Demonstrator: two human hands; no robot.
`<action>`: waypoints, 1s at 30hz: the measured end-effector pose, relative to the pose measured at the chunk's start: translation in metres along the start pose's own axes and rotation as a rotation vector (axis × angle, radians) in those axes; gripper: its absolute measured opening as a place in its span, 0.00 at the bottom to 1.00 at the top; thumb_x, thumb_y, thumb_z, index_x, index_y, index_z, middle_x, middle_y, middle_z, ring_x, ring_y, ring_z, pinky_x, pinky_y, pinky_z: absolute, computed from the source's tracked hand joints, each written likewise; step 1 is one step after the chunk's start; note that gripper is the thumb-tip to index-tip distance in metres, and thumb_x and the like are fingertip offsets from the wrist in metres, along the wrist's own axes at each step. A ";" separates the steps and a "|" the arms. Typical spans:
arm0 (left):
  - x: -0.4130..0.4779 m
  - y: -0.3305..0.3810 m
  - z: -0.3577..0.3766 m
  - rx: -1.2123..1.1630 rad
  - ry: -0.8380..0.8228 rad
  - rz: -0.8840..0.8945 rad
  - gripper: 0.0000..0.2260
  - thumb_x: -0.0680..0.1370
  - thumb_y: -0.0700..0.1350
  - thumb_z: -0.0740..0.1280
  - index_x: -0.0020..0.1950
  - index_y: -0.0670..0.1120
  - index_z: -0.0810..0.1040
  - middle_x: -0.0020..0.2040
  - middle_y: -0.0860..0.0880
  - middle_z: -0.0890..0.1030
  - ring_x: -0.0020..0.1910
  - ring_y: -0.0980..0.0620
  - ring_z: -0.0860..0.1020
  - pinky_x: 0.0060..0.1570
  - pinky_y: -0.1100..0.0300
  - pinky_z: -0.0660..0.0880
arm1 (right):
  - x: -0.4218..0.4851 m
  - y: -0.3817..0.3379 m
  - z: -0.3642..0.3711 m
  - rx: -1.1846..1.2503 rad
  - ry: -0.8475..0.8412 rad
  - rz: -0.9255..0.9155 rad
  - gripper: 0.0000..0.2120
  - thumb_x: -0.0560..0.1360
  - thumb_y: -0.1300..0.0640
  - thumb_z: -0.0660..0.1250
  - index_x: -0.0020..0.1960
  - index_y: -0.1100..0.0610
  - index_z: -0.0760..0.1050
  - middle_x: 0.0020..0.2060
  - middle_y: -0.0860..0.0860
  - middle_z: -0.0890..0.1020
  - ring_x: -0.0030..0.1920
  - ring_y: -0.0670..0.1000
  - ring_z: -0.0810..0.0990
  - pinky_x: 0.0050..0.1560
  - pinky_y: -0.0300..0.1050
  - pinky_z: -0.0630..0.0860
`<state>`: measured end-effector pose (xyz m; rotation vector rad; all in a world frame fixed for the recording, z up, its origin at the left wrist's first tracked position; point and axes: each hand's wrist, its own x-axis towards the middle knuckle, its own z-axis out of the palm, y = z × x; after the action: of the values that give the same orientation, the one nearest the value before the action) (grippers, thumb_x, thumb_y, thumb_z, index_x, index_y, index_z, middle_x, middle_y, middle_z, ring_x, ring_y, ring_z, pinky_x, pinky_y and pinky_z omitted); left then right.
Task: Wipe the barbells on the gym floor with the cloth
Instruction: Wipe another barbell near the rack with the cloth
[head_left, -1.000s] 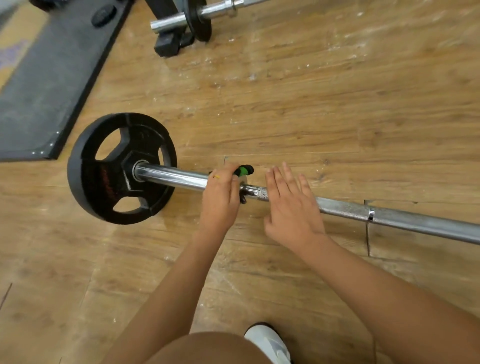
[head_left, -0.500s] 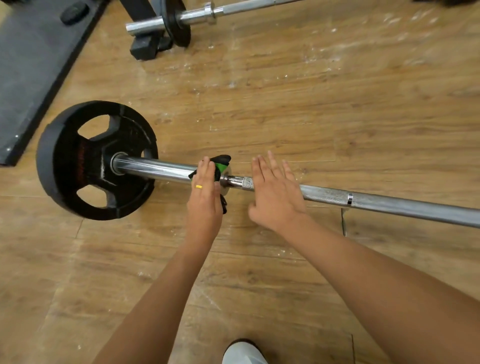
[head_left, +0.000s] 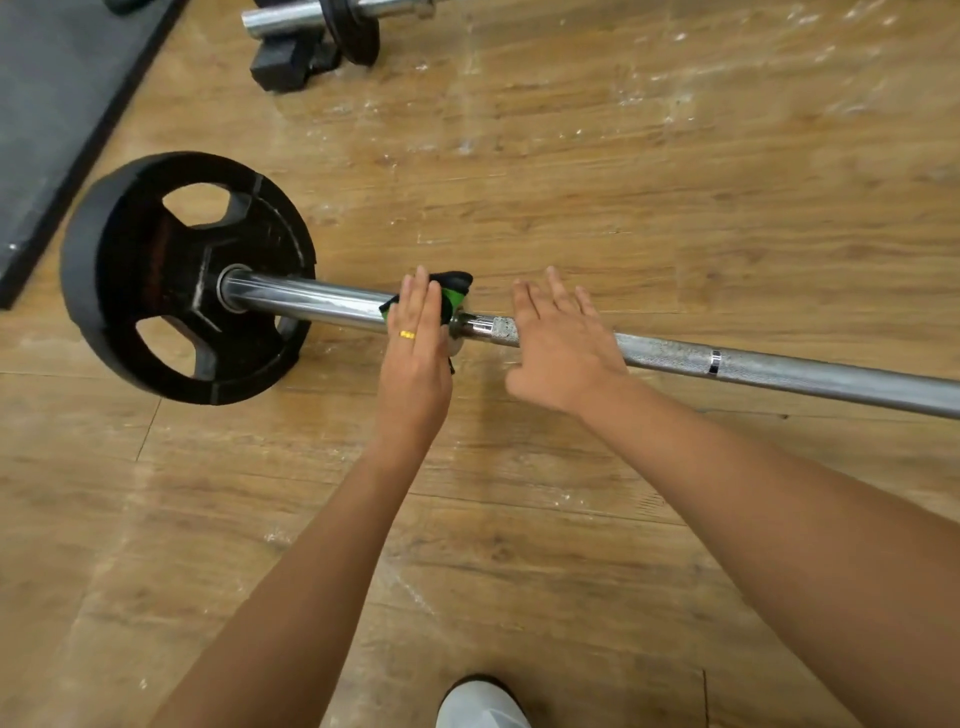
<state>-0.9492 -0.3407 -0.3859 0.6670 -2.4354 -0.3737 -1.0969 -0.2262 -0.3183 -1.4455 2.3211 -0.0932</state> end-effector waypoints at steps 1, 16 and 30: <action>0.004 -0.002 0.001 -0.001 -0.001 0.022 0.23 0.81 0.29 0.56 0.77 0.32 0.61 0.78 0.35 0.62 0.79 0.38 0.58 0.73 0.35 0.63 | 0.002 0.001 -0.001 0.002 -0.006 -0.001 0.46 0.72 0.49 0.62 0.82 0.59 0.41 0.82 0.54 0.48 0.81 0.55 0.38 0.80 0.56 0.42; 0.031 0.020 0.012 0.100 0.030 -0.078 0.20 0.84 0.34 0.57 0.76 0.36 0.67 0.77 0.41 0.67 0.79 0.42 0.62 0.77 0.41 0.58 | 0.010 0.007 -0.004 -0.014 0.009 -0.013 0.45 0.74 0.49 0.62 0.82 0.58 0.40 0.82 0.53 0.47 0.81 0.54 0.37 0.80 0.55 0.42; 0.000 0.036 -0.013 0.033 -0.054 -0.200 0.24 0.81 0.33 0.52 0.78 0.36 0.64 0.78 0.40 0.65 0.79 0.43 0.61 0.71 0.43 0.69 | -0.001 0.005 0.001 -0.028 0.034 -0.023 0.47 0.73 0.48 0.62 0.82 0.58 0.38 0.82 0.54 0.44 0.80 0.56 0.35 0.79 0.59 0.40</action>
<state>-0.9545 -0.3123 -0.3614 0.9304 -2.4370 -0.4370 -1.0997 -0.2227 -0.3204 -1.4952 2.3421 -0.0934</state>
